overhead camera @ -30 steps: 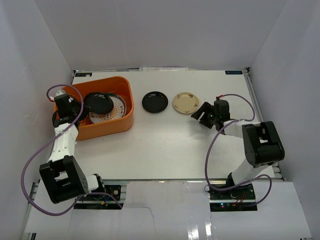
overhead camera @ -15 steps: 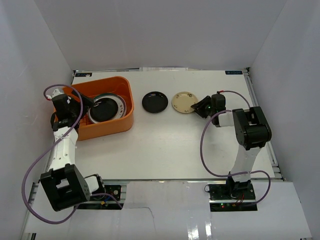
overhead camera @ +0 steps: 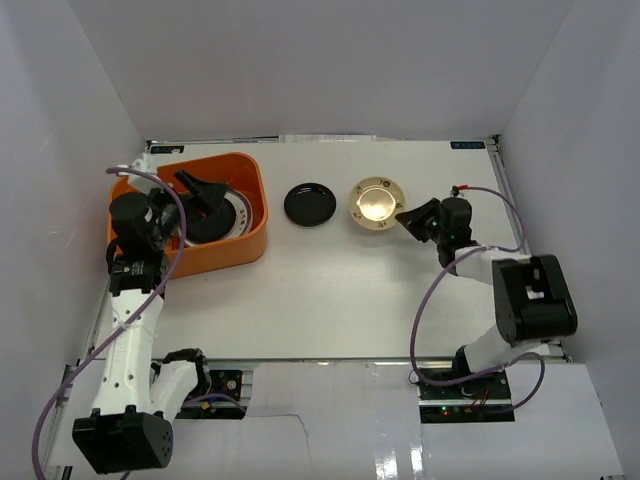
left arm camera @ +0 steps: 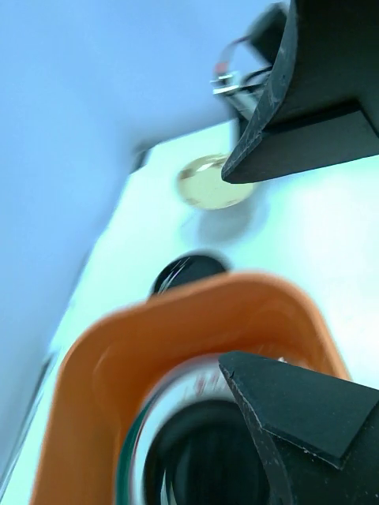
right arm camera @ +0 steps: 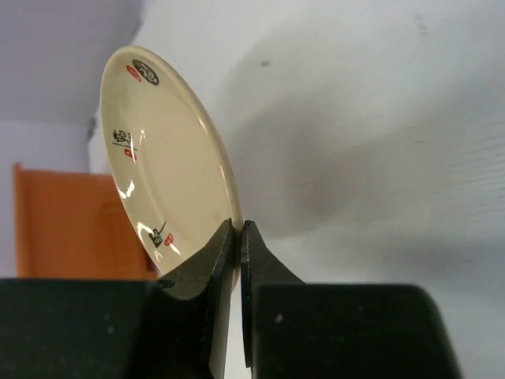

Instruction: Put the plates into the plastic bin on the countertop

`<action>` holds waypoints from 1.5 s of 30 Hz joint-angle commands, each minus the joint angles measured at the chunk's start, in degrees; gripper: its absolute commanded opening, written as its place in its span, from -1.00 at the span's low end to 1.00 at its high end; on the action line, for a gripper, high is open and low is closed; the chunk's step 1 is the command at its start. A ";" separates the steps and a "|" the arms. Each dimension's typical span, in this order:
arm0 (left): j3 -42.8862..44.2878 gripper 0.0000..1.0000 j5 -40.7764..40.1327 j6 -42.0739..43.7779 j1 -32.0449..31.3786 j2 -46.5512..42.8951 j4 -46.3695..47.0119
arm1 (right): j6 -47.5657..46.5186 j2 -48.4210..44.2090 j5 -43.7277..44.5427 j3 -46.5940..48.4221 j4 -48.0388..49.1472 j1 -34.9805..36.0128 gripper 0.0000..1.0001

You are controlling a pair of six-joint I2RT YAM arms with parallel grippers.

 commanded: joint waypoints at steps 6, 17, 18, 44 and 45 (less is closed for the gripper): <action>2.76 0.93 7.85 0.86 -24.29 4.86 -0.53 | -6.35 -20.91 -11.33 -4.05 -0.45 5.08 -0.85; 6.20 0.46 -10.08 5.96 -38.23 16.91 -0.17 | -8.38 -25.58 -19.17 0.26 -2.66 15.55 -0.85; 6.11 0.34 -11.13 6.13 -38.23 17.08 -0.17 | -8.47 -25.75 -19.17 0.26 -2.92 15.81 -0.85; 4.88 -0.30 -9.30 8.07 -38.31 18.93 0.97 | -10.67 -25.58 -20.93 1.05 -3.89 16.08 -0.85; 4.79 -0.49 -9.56 7.98 -38.23 18.76 1.49 | -10.84 -25.49 -20.67 0.96 -4.24 16.08 -0.84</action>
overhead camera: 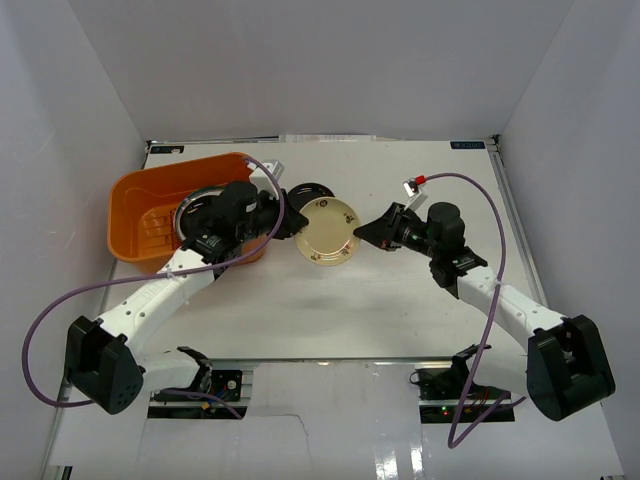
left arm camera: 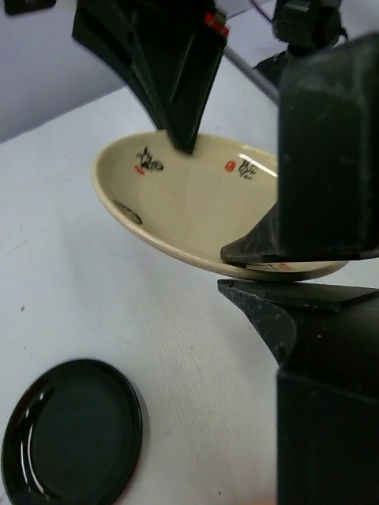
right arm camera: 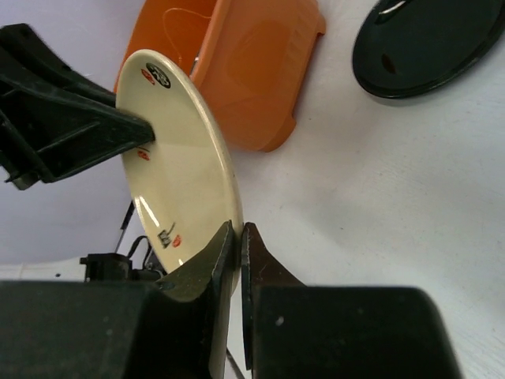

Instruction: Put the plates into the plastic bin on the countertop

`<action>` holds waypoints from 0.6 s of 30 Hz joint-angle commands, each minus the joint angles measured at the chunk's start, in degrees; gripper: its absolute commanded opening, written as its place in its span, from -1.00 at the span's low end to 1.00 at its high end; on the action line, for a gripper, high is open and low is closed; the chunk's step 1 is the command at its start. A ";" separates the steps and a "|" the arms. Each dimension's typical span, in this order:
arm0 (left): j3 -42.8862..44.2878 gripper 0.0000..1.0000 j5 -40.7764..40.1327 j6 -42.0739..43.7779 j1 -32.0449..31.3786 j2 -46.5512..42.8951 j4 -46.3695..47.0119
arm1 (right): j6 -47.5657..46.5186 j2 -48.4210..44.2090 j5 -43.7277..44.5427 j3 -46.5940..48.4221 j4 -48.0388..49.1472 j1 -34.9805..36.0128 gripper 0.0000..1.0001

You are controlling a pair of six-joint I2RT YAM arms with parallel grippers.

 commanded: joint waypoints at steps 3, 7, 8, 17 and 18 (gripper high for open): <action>0.42 -0.99 -1.24 -0.32 0.22 -1.09 1.74 | -0.20 0.23 -0.79 2.09 3.23 0.43 -0.60; 3.32 -1.00 -4.06 -1.99 4.07 -1.70 -1.87 | -1.25 1.02 -1.32 2.01 2.44 0.43 0.16; 3.50 -1.00 -4.06 -2.43 7.74 -2.23 -2.13 | -1.69 1.03 -1.06 1.92 2.27 0.43 0.23; -6.07 -1.00 -2.57 -11.39 39.12 -9.34 -1.61 | -6.62 8.13 6.75 3.41 -1.16 0.43 0.49; -7.30 -1.00 -2.66 -12.27 40.55 -9.53 -0.74 | -6.88 9.71 7.55 4.72 -1.16 0.43 0.48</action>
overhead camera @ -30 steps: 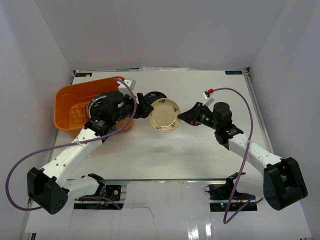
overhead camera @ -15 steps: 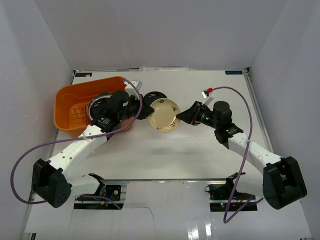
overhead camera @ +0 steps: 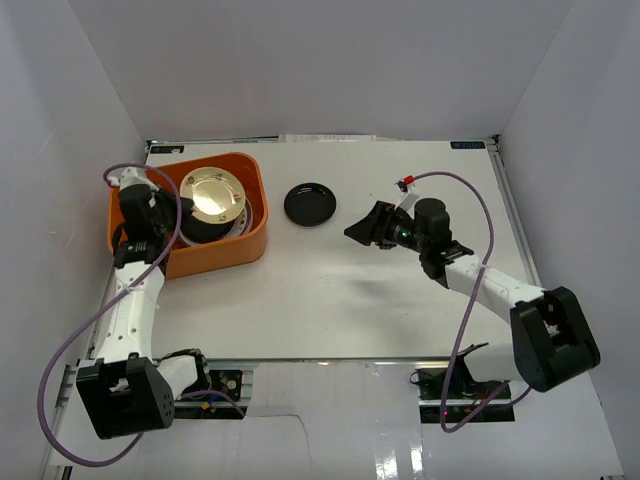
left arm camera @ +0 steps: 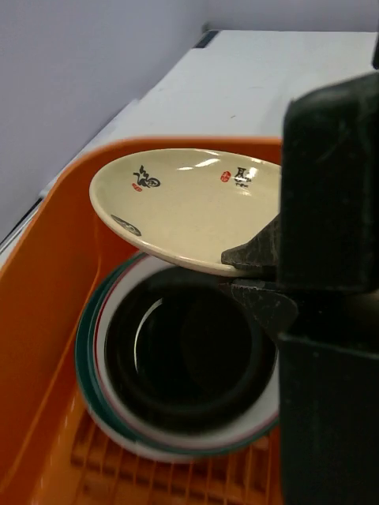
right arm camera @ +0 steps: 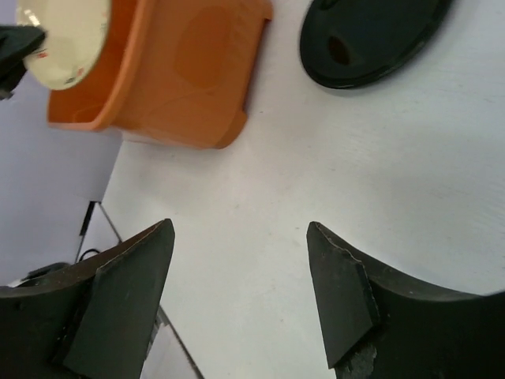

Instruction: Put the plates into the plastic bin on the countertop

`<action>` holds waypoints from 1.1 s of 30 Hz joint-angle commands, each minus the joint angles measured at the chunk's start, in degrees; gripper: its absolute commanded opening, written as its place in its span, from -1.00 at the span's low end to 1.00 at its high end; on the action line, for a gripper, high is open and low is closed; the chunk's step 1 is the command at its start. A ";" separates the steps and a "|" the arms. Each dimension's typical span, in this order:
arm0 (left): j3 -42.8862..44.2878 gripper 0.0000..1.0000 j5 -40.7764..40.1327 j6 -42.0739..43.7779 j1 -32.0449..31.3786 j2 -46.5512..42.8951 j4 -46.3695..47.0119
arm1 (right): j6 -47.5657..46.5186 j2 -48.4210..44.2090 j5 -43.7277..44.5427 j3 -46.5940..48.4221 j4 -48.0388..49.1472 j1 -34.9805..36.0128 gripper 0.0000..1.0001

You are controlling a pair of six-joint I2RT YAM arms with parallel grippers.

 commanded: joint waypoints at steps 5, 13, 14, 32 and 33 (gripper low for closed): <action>-7.44 -1.00 -3.80 -5.97 8.95 -3.00 2.81 | -2.20 15.89 10.85 9.84 0.48 0.10 0.48; -5.51 -0.62 -7.07 -5.27 9.31 4.73 2.91 | 5.17 36.02 16.57 22.76 3.64 0.63 0.43; -5.60 -0.43 -7.15 -5.09 9.31 5.00 2.99 | 6.57 37.34 17.11 23.47 3.99 0.72 0.41; -7.19 0.96 14.89 -6.41 8.61 -10.81 12.75 | 19.77 52.84 20.71 32.19 7.42 2.30 -0.78; -6.49 0.96 18.65 -6.23 8.26 -10.99 12.75 | 19.77 50.13 22.19 28.79 9.34 2.13 -0.84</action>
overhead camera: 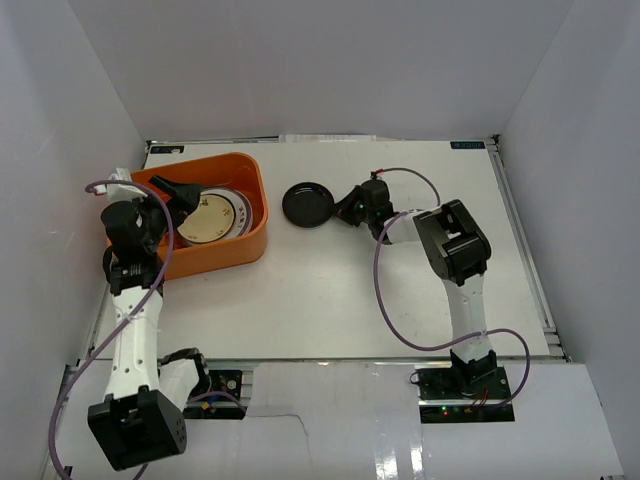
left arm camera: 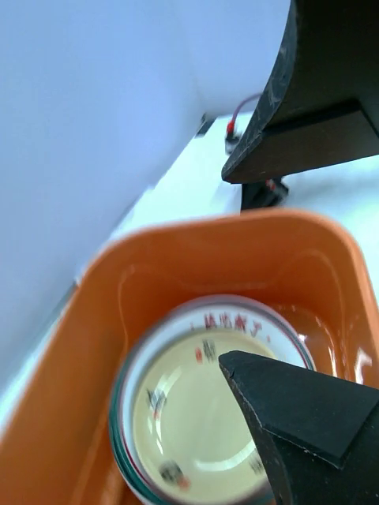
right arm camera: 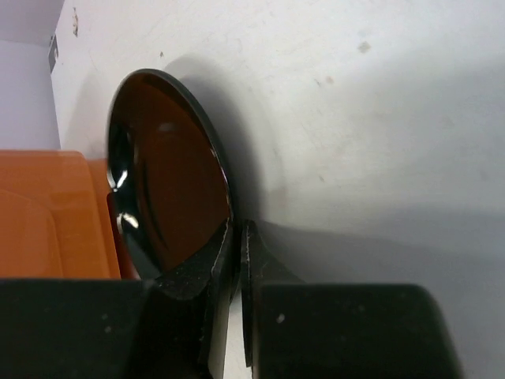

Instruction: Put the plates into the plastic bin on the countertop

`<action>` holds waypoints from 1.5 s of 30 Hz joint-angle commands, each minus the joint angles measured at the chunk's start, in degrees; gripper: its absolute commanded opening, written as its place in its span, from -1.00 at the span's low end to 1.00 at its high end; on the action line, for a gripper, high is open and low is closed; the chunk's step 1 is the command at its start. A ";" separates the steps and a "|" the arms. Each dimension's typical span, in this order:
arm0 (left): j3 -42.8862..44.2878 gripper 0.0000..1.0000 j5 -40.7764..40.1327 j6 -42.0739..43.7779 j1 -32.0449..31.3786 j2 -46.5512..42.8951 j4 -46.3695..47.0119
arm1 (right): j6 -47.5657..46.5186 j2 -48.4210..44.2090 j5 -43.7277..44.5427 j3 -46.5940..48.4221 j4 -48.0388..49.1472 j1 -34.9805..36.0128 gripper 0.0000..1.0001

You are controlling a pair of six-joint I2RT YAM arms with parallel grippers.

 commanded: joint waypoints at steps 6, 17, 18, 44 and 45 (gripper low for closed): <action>5.93 0.96 19.83 1.16 -8.82 -1.46 2.00 | -2.60 -22.62 3.48 -20.31 7.86 -3.48 -0.84; 7.52 0.96 5.36 5.47 -40.64 6.61 -6.01 | -7.18 -58.22 -13.56 -40.19 4.09 -5.25 -0.85; 7.60 0.96 3.68 5.38 -42.04 7.06 -5.92 | -6.92 -59.64 -14.71 -40.54 3.13 -5.25 -0.84; 12.09 -1.00 -6.65 2.66 -16.96 5.84 -11.63 | -14.56 -72.66 -18.23 -42.47 -11.82 -4.90 0.43; 11.74 -1.00 -6.54 2.48 -10.48 5.57 -12.15 | -14.91 -72.66 -17.80 -42.74 -12.52 -4.90 0.43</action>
